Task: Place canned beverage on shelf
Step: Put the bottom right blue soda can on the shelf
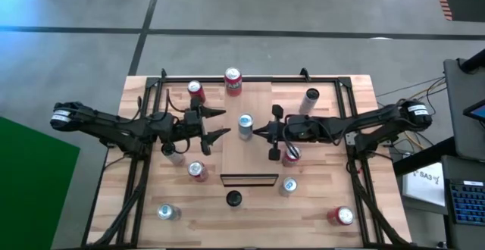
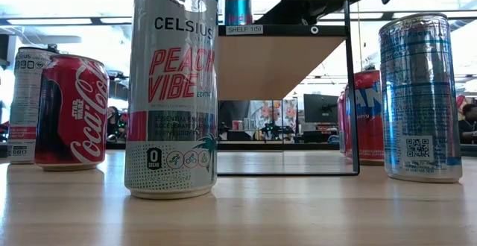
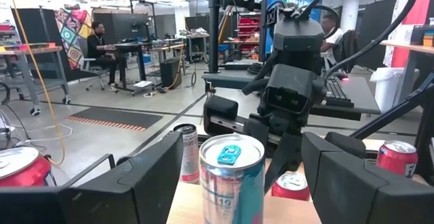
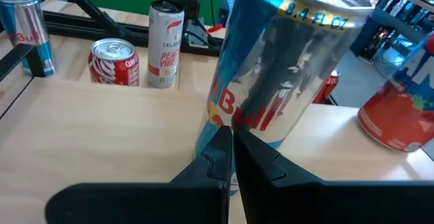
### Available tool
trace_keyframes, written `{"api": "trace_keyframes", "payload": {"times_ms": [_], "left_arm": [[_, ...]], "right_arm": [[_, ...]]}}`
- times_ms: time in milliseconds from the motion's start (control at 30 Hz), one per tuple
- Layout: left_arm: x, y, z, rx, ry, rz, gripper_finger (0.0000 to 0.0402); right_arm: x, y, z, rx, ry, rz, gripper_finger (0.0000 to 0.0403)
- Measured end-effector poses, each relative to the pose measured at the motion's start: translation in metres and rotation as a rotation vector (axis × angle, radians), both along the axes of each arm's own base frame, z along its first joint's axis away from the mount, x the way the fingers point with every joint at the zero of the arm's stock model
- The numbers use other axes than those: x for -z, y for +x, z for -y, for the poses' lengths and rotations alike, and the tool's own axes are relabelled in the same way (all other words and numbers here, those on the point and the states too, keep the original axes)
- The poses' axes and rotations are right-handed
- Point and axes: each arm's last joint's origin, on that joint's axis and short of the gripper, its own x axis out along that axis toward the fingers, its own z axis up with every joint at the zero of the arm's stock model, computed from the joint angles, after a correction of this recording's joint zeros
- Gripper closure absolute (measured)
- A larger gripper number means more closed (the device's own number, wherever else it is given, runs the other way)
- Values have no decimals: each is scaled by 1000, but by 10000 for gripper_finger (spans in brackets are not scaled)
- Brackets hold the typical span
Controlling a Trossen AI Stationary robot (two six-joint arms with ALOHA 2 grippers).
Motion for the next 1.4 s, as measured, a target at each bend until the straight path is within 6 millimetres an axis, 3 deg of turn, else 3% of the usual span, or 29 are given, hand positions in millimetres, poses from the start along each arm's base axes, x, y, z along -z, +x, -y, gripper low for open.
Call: {"api": "trace_keyframes", "payload": {"times_ms": [467,1400], "left_arm": [[-13,-15,-2,-3,19,39,135],[-8,-16,-2,-3,30,-16,135]], "right_arm": [[4,41,-1,-19,-63,-85,394],[-2,39,13,98,-129,-153,394]]}}
